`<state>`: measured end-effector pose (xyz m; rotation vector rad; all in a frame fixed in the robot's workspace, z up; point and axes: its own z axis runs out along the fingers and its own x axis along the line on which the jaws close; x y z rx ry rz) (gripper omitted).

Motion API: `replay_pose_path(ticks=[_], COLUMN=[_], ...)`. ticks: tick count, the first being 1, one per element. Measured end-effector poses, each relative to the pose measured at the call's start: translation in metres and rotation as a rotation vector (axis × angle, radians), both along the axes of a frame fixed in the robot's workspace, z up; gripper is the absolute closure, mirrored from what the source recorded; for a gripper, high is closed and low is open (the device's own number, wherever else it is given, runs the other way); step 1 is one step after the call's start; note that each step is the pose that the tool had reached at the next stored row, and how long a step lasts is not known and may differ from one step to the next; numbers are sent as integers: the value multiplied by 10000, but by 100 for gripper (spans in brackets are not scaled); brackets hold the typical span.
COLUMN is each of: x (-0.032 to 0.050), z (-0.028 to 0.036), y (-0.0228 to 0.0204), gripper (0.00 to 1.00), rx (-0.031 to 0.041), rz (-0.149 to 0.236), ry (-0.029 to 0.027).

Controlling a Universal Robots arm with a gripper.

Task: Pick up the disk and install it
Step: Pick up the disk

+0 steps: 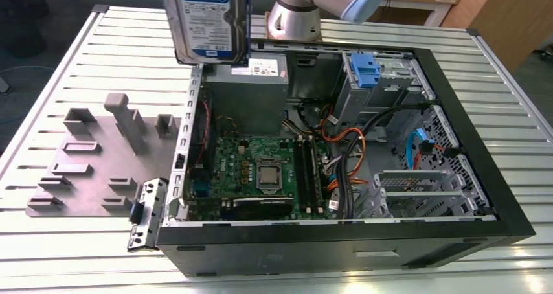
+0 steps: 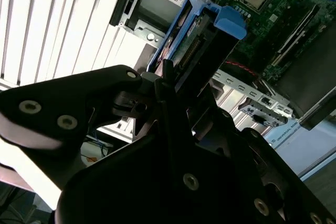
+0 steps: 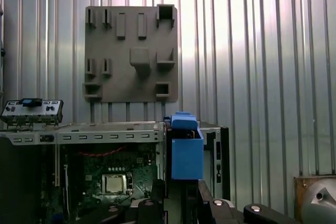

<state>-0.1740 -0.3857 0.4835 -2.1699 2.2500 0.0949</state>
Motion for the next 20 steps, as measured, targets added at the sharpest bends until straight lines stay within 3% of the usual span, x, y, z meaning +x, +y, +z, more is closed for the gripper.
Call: replay_pose_path(ticks=[20], x=[749], z=[-16], y=[0], gripper=[65], rx=[0], rz=[1], ry=[1])
